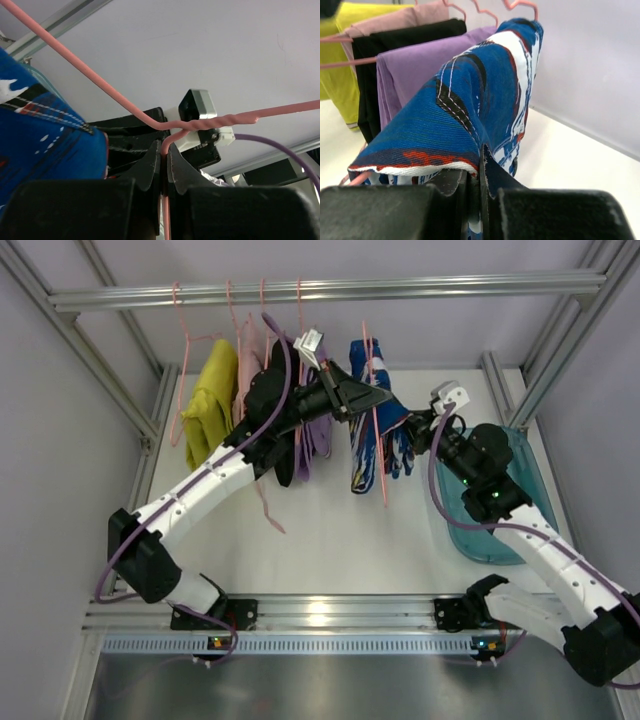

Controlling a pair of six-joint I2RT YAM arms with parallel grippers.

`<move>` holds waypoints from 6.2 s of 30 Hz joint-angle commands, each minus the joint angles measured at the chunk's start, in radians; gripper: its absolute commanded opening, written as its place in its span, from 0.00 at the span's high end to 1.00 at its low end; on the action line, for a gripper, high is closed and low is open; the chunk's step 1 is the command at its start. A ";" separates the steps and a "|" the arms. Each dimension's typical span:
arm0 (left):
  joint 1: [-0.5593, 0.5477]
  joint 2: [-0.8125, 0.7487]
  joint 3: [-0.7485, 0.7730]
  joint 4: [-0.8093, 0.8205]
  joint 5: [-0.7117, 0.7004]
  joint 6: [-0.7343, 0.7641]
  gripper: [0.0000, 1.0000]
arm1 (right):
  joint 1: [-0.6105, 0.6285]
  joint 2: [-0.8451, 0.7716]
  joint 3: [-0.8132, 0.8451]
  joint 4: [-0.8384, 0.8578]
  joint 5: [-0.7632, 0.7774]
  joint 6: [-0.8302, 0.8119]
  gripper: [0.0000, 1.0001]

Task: Remove the trousers from the hanger

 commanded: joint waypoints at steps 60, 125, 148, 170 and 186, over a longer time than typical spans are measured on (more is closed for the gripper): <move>-0.070 -0.027 -0.102 -0.207 -0.136 0.210 1.00 | -0.236 -0.405 0.542 -0.356 0.370 0.186 1.00; -0.127 -0.036 -0.026 -0.458 -0.298 0.330 1.00 | -0.512 -0.301 0.129 -0.679 -0.366 0.289 0.02; -0.299 0.165 0.180 -0.589 -0.616 0.350 1.00 | -0.138 -0.255 -0.023 -0.615 -0.314 0.449 0.23; -0.296 0.102 0.171 -0.560 -0.592 0.450 0.60 | -0.116 -0.253 0.014 -0.551 -0.443 0.534 1.00; -0.252 -0.166 0.087 -0.474 -0.480 0.805 0.16 | -0.218 -0.209 0.166 -0.537 -0.449 0.579 1.00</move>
